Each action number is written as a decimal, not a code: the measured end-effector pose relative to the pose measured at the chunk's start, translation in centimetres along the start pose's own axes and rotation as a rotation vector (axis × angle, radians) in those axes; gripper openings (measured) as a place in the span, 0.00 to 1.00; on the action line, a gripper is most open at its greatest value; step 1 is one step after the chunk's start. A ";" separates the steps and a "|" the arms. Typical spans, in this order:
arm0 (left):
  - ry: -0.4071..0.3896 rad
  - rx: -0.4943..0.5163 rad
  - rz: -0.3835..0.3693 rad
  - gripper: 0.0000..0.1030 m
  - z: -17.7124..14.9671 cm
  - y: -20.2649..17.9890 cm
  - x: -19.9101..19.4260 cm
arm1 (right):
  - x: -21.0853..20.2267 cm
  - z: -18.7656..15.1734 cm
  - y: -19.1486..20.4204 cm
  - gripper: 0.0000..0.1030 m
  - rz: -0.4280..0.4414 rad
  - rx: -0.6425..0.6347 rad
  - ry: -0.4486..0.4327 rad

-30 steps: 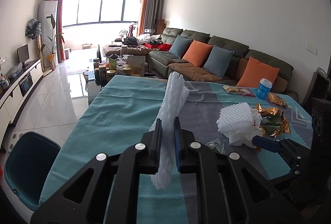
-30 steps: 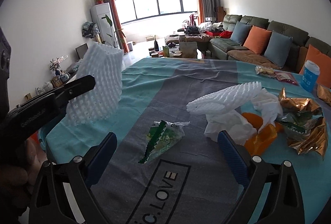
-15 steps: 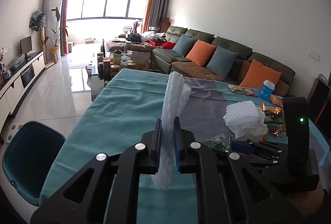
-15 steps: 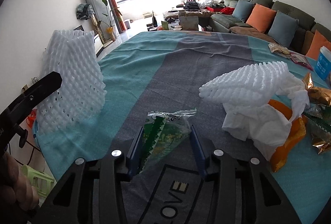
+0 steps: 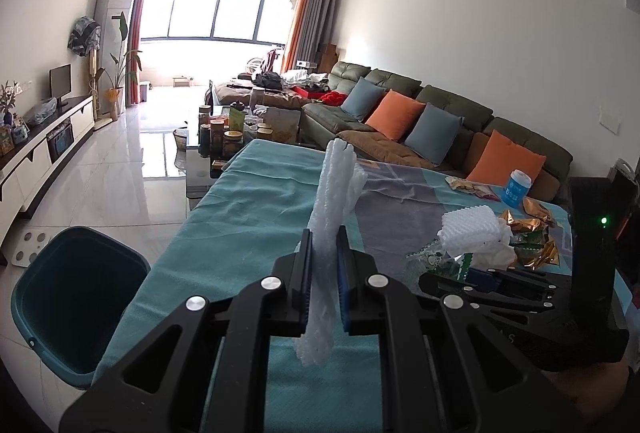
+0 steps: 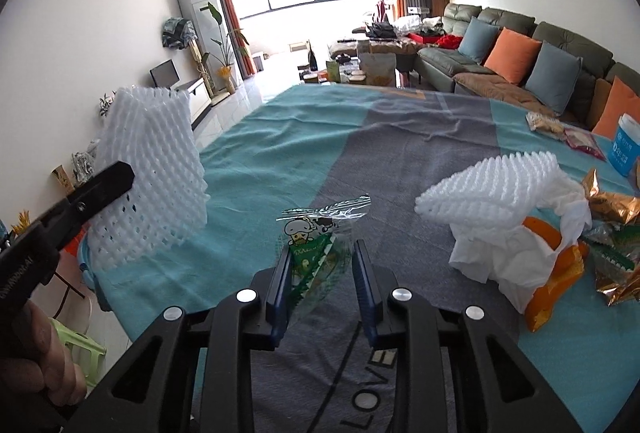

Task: Collect trash
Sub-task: 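Carry the foam net and snack bag toward the teal bin, then open both tools over the teal bin to drop the net and bag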

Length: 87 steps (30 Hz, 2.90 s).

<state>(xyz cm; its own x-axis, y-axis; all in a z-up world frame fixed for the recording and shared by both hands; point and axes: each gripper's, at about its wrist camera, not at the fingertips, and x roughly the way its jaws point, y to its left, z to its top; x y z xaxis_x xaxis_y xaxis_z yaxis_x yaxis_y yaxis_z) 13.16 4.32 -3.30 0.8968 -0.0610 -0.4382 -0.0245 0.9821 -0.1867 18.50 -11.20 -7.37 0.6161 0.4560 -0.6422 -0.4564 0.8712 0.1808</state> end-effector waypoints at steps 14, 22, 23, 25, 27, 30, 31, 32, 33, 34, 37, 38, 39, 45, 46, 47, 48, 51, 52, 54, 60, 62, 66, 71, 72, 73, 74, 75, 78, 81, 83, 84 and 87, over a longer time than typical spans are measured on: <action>-0.096 -0.027 0.074 0.11 0.4 1.7 -5.1 | -4.5 2.8 5.1 0.26 0.090 -0.102 -0.139; -0.131 -0.046 0.179 0.11 0.2 4.4 -9.1 | -4.1 4.4 9.2 0.26 0.169 -0.165 -0.166; -0.136 -0.049 0.195 0.11 0.1 4.8 -9.6 | -4.0 4.6 9.7 0.26 0.181 -0.171 -0.169; -0.142 -0.055 0.229 0.11 -0.1 5.7 -10.5 | -3.5 5.0 10.9 0.26 0.204 -0.188 -0.172; -0.143 -0.065 0.264 0.11 -0.1 6.9 -11.1 | -2.9 5.3 12.3 0.26 0.232 -0.207 -0.172; -0.142 -0.074 0.327 0.11 -0.4 8.6 -12.2 | -1.9 5.7 14.3 0.26 0.266 -0.239 -0.167; -0.145 -0.078 0.346 0.11 -0.5 9.4 -12.6 | -1.6 5.8 15.0 0.26 0.278 -0.249 -0.163; -0.146 -0.081 0.367 0.11 -0.6 10.1 -13.0 | -1.2 6.0 15.7 0.26 0.290 -0.262 -0.159; -0.144 -0.087 0.386 0.11 -0.7 10.7 -13.3 | -0.8 6.1 16.5 0.26 0.299 -0.276 -0.154; -0.143 -0.096 0.401 0.11 -0.9 11.4 -13.7 | -0.4 6.3 17.1 0.26 0.309 -0.286 -0.147; -0.130 -0.117 0.440 0.11 -1.2 13.6 -14.3 | 1.0 6.8 19.2 0.26 0.338 -0.318 -0.129; -0.125 -0.131 0.446 0.11 -1.3 14.4 -14.6 | 1.5 6.9 19.9 0.26 0.348 -0.328 -0.119; -0.121 -0.137 0.456 0.11 -1.4 15.1 -14.7 | 2.0 7.0 20.6 0.26 0.357 -0.339 -0.108; -0.069 -0.192 0.475 0.11 -2.4 18.8 -14.0 | 5.6 7.0 24.0 0.26 0.403 -0.384 -0.019; -0.057 -0.197 0.474 0.11 -2.5 19.3 -13.4 | 6.1 6.8 24.4 0.26 0.400 -0.396 -0.009; -0.046 -0.209 0.470 0.11 -2.5 19.7 -12.7 | 6.7 6.8 24.8 0.26 0.398 -0.405 0.006; -0.035 -0.220 0.468 0.11 -2.7 20.2 -12.5 | 7.4 6.7 25.2 0.26 0.398 -0.412 0.026; 0.001 -0.249 0.472 0.11 -3.0 21.7 -10.6 | 8.9 6.1 25.8 0.26 0.398 -0.430 0.073; 0.017 -0.257 0.470 0.11 -3.3 22.1 -9.7 | 9.5 6.0 26.0 0.26 0.394 -0.433 0.089; 0.041 -0.269 0.472 0.11 -3.8 23.1 -8.6 | 10.6 5.7 26.4 0.26 0.391 -0.440 0.124; 0.109 -0.297 0.495 0.11 -5.0 25.5 -5.3 | 13.3 4.7 27.7 0.26 0.383 -0.467 0.216; 0.138 -0.304 0.496 0.11 -5.6 26.2 -4.4 | 14.1 4.5 28.1 0.26 0.377 -0.473 0.240; 0.174 -0.298 0.513 0.16 -6.6 26.7 -2.9 | 14.9 4.0 29.1 0.33 0.368 -0.498 0.273; 0.171 -0.297 0.536 0.45 -7.0 26.5 -2.5 | 14.9 4.0 29.1 0.48 0.359 -0.494 0.262; 0.168 -0.299 0.537 0.50 -7.1 26.5 -2.6 | 14.9 4.0 29.1 0.49 0.358 -0.490 0.261; 0.161 -0.300 0.538 0.50 -6.9 26.4 -2.6 | 14.8 4.1 29.0 0.49 0.356 -0.487 0.250; 0.154 -0.296 0.540 0.50 -6.9 26.1 -2.8 | 14.7 4.1 29.1 0.49 0.354 -0.487 0.243; 0.147 -0.291 0.548 0.53 -6.7 26.0 -3.0 | 14.5 4.1 29.1 0.50 0.356 -0.485 0.242; 0.125 -0.299 0.559 0.61 -6.4 25.8 -3.6 | 14.1 4.3 28.7 0.55 0.360 -0.472 0.223; 0.110 -0.301 0.572 0.65 -6.2 25.7 -4.5 | 13.7 4.6 28.4 0.57 0.363 -0.459 0.201; 0.100 -0.293 0.577 0.66 -6.1 25.5 -5.2 | 13.3 4.8 28.3 0.57 0.367 -0.452 0.192; 0.097 -0.288 0.580 0.67 -6.0 25.3 -5.4 | 13.1 5.0 28.1 0.57 0.365 -0.449 0.182; 0.080 -0.287 0.580 0.69 -5.6 25.0 -6.2 | 12.4 5.3 27.6 0.58 0.369 -0.434 0.164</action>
<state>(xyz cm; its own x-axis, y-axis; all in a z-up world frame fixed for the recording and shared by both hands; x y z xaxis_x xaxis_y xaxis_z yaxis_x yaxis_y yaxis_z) 4.50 28.23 -10.17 0.6675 0.4405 -0.6003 -0.6214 0.7737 -0.1232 16.94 19.49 -6.39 0.2752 0.6506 -0.7078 -0.8636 0.4908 0.1153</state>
